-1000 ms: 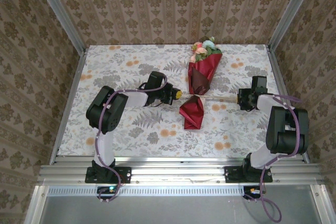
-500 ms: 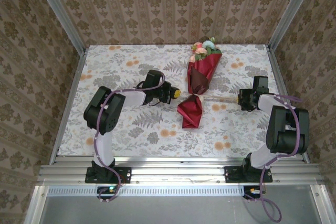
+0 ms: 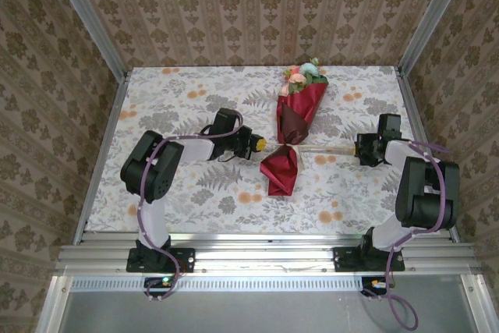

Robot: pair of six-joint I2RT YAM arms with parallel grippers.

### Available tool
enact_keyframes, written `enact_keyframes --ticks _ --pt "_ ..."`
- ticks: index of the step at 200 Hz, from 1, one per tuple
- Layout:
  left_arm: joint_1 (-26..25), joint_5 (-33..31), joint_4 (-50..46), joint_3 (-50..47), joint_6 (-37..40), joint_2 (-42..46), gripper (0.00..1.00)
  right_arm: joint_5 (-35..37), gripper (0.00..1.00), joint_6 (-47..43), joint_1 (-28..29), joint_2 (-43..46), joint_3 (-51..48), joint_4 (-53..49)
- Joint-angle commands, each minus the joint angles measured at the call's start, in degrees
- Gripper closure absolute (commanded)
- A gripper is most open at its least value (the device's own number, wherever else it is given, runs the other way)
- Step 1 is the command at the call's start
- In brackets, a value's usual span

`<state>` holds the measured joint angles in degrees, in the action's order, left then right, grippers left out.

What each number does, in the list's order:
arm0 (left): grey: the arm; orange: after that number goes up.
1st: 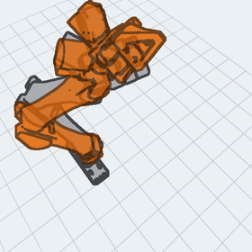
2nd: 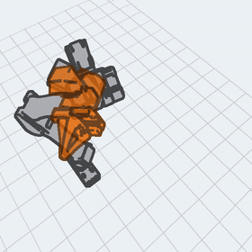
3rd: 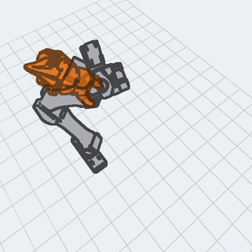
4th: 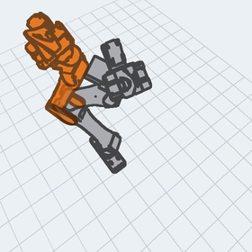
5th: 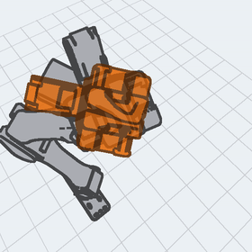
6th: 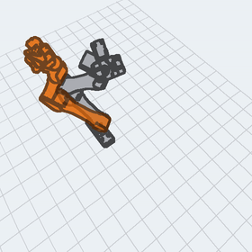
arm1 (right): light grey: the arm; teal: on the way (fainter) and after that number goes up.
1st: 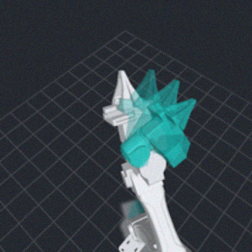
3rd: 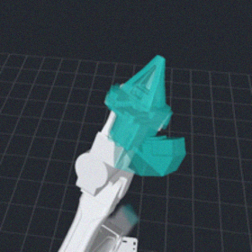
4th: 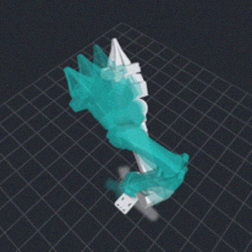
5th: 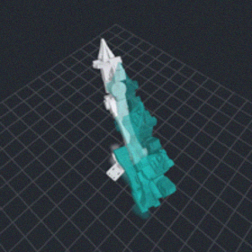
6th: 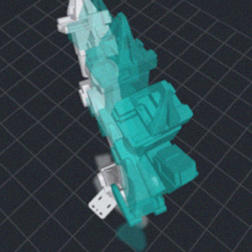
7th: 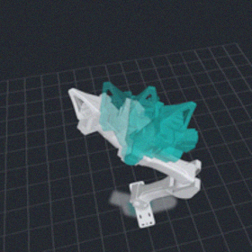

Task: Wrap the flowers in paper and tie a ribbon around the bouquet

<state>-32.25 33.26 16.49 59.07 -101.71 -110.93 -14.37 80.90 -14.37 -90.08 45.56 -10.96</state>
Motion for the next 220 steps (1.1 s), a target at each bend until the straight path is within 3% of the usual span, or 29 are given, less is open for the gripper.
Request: enact_keyframes --ticks 1,5,9,18,28,44,47,53,58,61,66,69,76,87,114,157,166,181,200,208,220 --pt "2.31 -5.22 -2.44 1.21 1.79 0.65 1.0 12.19 1.0 -1.69 -3.27 -0.19 -0.32 -0.06" --pt "2.13 -5.09 -2.52 1.71 2.1 0.56 1.0 11.64 1.0 -2.39 -3.3 -0.3 0.1 -0.42" --pt "2.03 -4.86 -3.05 2.4 2.54 0.55 0.92 10.94 1.0 -3.17 -3.32 -0.31 0.72 -1.13" --pt "1.93 -4.63 -5.88 4.21 4.73 0.86 0.73 10.13 0.81 -5.03 -3.15 -0.38 2.87 -4.24" --pt "2.08 -5.26 -10.1 6.22 7.9 2.14 0.6 10.61 0.62 -7.19 -2.42 0.06 5.95 -9.46" --pt "2.61 -6.38 -16.25 9.83 13.54 4.31 0.45 12.39 0.46 -10.48 -1.31 1.44 10.04 -16.0" --pt "2.77 -6.63 -17.52 10.56 14.71 4.71 0.36 12.55 0.45 -11.01 -1.06 1.75 10.75 -17.01" --pt "3.04 -7.33 -19.95 11.87 16.73 5.65 0.28 13.12 0.42 -11.99 -0.76 2.48 11.99 -18.97" --pt "3.24 -8.01 -21.96 12.96 18.55 6.47 0.07 13.67 0.41 -12.83 -0.54 3.12 13.03 -20.35" --pt "3.45 -8.48 -23.13 13.59 19.72 7.03 0.01 13.99 0.4 -13.31 -0.32 3.52 13.54 -21.53" --pt "3.67 -9.13 -25.29 14.86 21.81 7.77 0.0 14.54 0.37 -14.29 -0.08 4.4 14.6 -22.73" --pt "3.75 -9.55 -26.54 15.59 22.91 8.22 0.0 15.01 0.22 -15.0 0.1 4.91 15.14 -23.31" --pt "4.17 -10.77 -29.72 17.51 26.04 9.44 0.0 15.99 0.07 -16.54 0.55 5.92 16.85 -24.59" --pt "4.76 -12.84 -33.95 19.95 30.52 11.36 0.0 17.23 0.0 -19.14 1.06 7.26 19.57 -26.61" --pt "8.35 -15.73 -36.62 19.8 37.68 17.71 0.0 16.66 0.0 -26.77 2.28 12.35 22.9 -25.69" --pt "14.18 -23.29 -43.39 12.17 52.05 31.84 0.0 17.88 0.0 -42.19 3.69 25.94 17.08 -22.09" --pt "14.41 -28.71 -46.89 10.9 55.41 35.11 0.0 21.44 0.0 -44.06 4.35 27.92 15.88 -24.26" --pt "13.63 -42.93 -52.79 8.02 58.48 40.14 0.0 28.64 0.0 -44.79 5.53 31.49 11.02 -25.78" --pt "11.71 -62.43 -56.16 1.05 61.55 46.4 0.0 29.31 0.0 -50.43 5.94 39.12 -2.91 -12.34" --pt "11.89 -65.51 -54.0 -2.32 65.87 48.54 0.0 30.55 0.0 -53.54 7.73 42.48 -10.75 -3.73" --pt "12.1 -64.93 -43.54 -9.83 79.82 51.79 0.0 35.72 0.0 -60.94 13.03 45.95 -20.12 6.46"
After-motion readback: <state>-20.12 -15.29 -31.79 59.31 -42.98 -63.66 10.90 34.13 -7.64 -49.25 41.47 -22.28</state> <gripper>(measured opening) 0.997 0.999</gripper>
